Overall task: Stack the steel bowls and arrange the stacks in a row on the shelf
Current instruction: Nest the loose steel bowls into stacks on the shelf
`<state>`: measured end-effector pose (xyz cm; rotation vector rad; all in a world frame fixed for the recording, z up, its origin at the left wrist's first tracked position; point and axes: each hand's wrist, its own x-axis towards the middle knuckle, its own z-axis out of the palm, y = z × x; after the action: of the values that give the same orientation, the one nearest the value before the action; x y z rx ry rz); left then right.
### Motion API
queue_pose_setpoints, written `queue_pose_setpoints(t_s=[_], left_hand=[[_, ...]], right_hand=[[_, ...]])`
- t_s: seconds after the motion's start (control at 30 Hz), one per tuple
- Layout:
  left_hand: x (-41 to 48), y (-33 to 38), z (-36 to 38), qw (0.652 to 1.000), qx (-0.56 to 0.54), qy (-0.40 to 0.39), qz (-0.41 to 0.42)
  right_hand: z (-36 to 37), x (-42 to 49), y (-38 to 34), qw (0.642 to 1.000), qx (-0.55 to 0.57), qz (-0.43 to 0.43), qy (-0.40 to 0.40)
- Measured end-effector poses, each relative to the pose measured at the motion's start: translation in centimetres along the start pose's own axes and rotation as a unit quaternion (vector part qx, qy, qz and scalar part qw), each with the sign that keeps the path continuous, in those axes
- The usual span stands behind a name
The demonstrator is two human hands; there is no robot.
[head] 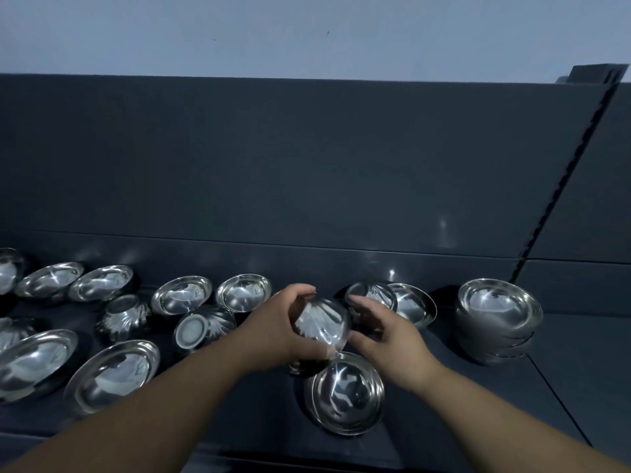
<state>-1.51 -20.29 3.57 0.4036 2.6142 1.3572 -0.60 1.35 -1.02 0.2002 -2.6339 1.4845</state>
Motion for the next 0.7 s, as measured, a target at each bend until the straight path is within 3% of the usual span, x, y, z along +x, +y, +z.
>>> queue_pose_setpoints(t_s=[0.1, 0.2, 0.37, 0.47, 0.6, 0.7], left_hand=[[0.3, 0.7, 1.1, 0.977, -0.200, -0.067, -0.041], [0.6, 0.6, 2.2, 0.941, -0.324, -0.064, -0.069], [1.3, 0.7, 3.0, 0.916, -0.391, -0.014, -0.091], [1.3, 0.4, 3.2, 0.914, -0.398, -0.004, -0.081], [1.9, -0.6, 3.3, 0.916, -0.374, 0.075, -0.125], [2.1, -1.2, 3.2, 0.897, -0.394, 0.113, -0.163]], right_hand=[[-0.6, 0.8, -0.8, 0.999, 0.047, -0.022, 0.010], [-1.0, 1.3, -0.9, 0.997, 0.053, -0.015, 0.048], [-2.1, 2.2, -0.2, 0.985, -0.115, 0.032, 0.123], [-2.3, 2.7, 0.1, 0.983, -0.136, 0.041, 0.120], [-2.7, 3.3, 0.4, 0.987, -0.118, 0.019, 0.108], [-3.4, 3.8, 2.0, 0.972, -0.206, -0.011, 0.116]])
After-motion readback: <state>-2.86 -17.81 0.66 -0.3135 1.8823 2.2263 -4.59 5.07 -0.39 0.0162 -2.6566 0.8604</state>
